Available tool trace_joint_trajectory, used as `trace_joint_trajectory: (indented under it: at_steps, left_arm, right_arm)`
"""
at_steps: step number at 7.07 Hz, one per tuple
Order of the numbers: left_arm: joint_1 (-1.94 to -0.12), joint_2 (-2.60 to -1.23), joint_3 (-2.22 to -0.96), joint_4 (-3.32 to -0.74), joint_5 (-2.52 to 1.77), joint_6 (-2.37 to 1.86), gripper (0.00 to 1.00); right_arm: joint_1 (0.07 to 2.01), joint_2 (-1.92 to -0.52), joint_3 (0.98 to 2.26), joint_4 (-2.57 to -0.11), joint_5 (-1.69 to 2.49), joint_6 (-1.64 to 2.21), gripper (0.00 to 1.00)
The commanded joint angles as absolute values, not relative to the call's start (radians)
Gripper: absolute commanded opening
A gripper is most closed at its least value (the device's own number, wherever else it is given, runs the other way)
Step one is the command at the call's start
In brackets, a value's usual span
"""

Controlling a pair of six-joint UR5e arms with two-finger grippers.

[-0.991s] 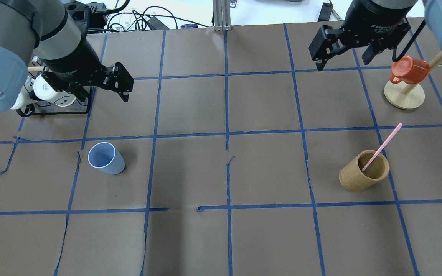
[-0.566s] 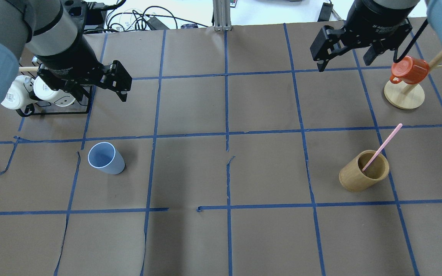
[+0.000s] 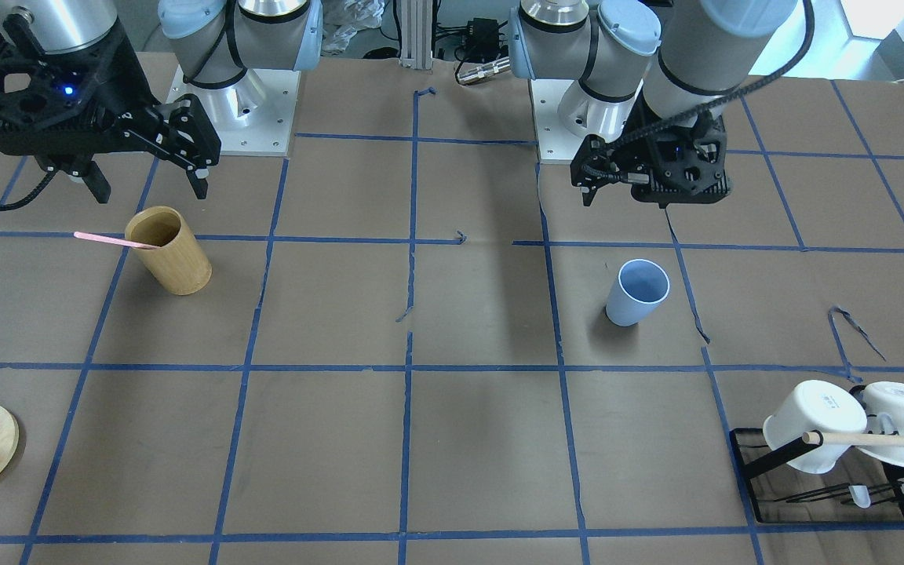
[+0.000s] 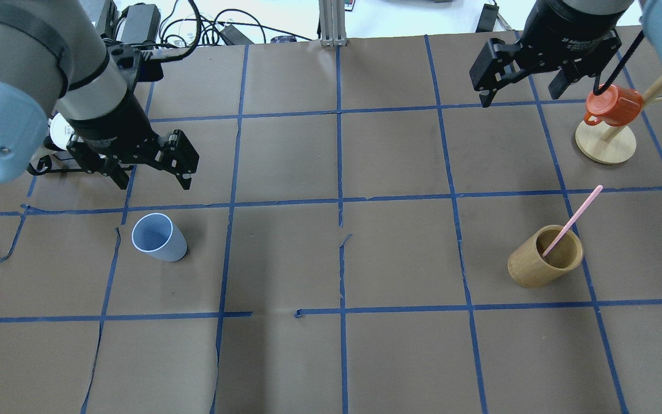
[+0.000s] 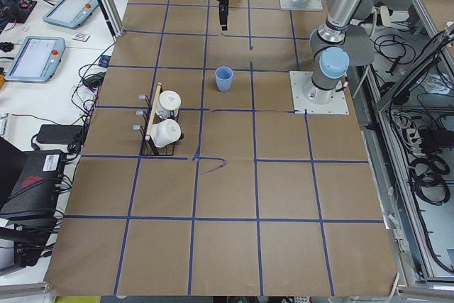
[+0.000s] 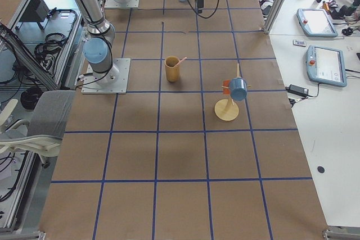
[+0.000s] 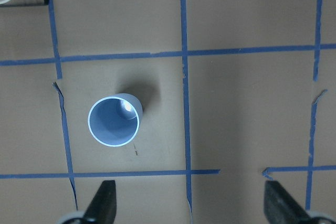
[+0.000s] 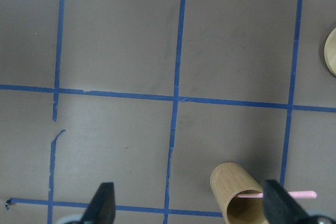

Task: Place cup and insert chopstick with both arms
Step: 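Grasp the light-blue cup with the left gripper while the right descends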

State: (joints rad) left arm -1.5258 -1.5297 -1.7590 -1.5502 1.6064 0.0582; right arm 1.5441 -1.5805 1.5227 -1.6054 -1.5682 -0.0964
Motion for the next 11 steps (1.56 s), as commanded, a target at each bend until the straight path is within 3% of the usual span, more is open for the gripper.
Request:
trace_joint_trajectory:
  at_steps: [1, 6, 7, 8, 10, 11]
  left_arm:
    - [-1.445, -1.543, -1.964, -1.366, 1.609, 0.183, 1.00]
    - [-1.448, -1.612, -2.013, -1.201, 1.609, 0.202, 0.97]
    - [-1.448, -1.630, -2.022, -1.172, 1.608, 0.202, 0.91]
    - [-1.448, -1.640, -2.048, -1.155, 1.605, 0.201, 0.72]
    - [-1.444, -1.657, -2.120, -1.037, 1.603, 0.213, 0.63]
    - [-1.442, -1.657, -2.120, -1.031, 1.606, 0.231, 0.25]
  right_arm:
    - [1.505, -1.580, 1.603, -1.659, -1.574, -0.084, 1.00]
    - [1.375, -1.588, 1.670, -1.670, -1.684, -0.229, 0.98]
    - [1.321, -1.588, 1.708, -1.707, -1.671, -0.215, 0.96]
    - [1.265, -1.589, 1.739, -1.718, -1.622, -0.178, 0.96]
    - [1.223, -1.591, 1.781, -1.726, -1.552, -0.027, 0.93]
    - [1.221, -1.592, 1.811, -1.723, -1.551, 0.077, 0.93]
